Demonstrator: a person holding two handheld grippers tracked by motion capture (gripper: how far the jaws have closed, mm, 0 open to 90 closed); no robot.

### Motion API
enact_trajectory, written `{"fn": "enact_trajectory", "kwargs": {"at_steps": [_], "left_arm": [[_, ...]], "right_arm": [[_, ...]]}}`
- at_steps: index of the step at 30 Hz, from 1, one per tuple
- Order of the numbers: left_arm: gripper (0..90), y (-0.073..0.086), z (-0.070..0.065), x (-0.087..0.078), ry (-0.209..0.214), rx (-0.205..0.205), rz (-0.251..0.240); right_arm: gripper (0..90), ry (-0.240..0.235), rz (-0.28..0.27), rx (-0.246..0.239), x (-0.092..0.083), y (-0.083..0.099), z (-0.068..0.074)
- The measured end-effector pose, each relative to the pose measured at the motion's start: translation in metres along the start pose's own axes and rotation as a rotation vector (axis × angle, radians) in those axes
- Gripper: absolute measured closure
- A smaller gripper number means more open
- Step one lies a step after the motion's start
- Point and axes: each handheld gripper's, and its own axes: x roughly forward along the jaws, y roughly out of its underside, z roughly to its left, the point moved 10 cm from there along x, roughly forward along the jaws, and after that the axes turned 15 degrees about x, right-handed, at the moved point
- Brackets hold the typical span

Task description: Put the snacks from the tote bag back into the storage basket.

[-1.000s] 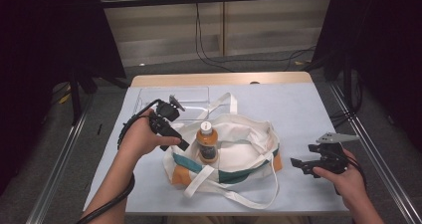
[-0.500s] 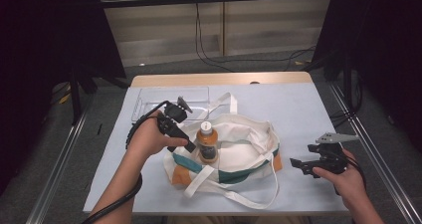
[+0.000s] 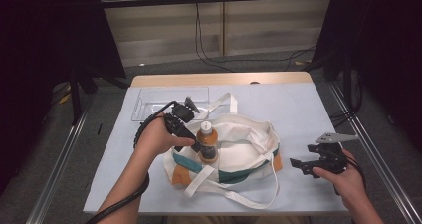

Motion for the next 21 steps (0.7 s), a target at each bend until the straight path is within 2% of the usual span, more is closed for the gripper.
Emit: {"fn": "enact_trajectory", "kwargs": {"at_steps": [2,3,14,21], "left_arm": [[13.6,-0.001,-0.001,0.001,0.007,0.013,0.008],[13.9,-0.002,-0.001,0.002,0.003,0.001,0.004],[15.7,-0.012,-0.004,0.004,0.01,0.029,0.012],[15.8,-0.018,-0.006,0.009,0.024,0.03,0.009]], "right_arm": [[10.3,0.002,0.001,0.002,0.0,0.0,0.0],[10.3,0.002,0.001,0.002,0.0,0.0,0.0],[10.3,0.002,0.006,0.005,0.001,0.001,-0.001],[10.3,0.0,0.004,0.005,0.0,0.0,0.0]]}}
